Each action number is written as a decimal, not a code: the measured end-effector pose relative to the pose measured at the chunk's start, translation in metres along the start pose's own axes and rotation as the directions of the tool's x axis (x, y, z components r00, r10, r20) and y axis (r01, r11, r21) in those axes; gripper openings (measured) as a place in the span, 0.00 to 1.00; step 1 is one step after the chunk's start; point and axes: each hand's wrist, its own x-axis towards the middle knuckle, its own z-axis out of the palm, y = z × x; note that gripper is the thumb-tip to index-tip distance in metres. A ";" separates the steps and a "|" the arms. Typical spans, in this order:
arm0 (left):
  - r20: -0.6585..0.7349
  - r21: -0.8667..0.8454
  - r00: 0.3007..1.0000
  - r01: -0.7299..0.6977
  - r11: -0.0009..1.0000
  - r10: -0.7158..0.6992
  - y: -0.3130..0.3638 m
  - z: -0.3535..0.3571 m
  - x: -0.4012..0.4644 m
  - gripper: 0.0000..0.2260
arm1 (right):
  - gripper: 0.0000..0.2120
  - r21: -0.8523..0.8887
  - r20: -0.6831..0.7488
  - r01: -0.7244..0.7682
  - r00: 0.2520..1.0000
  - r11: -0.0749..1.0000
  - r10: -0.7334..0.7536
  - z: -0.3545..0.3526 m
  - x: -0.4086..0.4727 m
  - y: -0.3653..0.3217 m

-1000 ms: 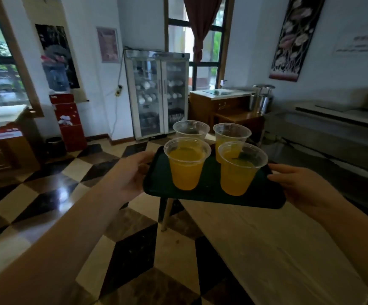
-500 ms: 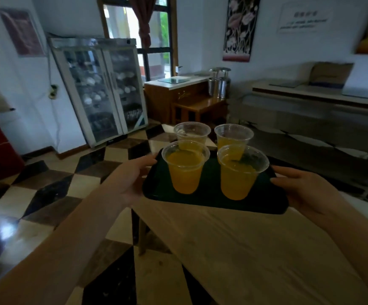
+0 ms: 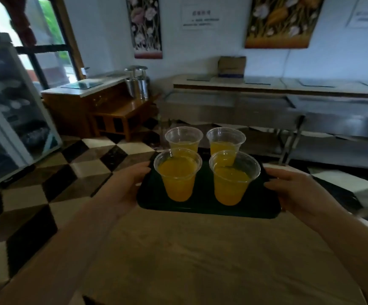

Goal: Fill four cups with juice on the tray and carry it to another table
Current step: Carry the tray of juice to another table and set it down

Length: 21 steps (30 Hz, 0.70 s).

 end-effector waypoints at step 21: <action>0.125 0.093 0.985 0.109 0.990 -0.120 -0.030 0.045 0.140 0.13 | 0.21 0.020 -0.202 -0.076 0.976 0.997 0.079 -0.037 0.067 0.048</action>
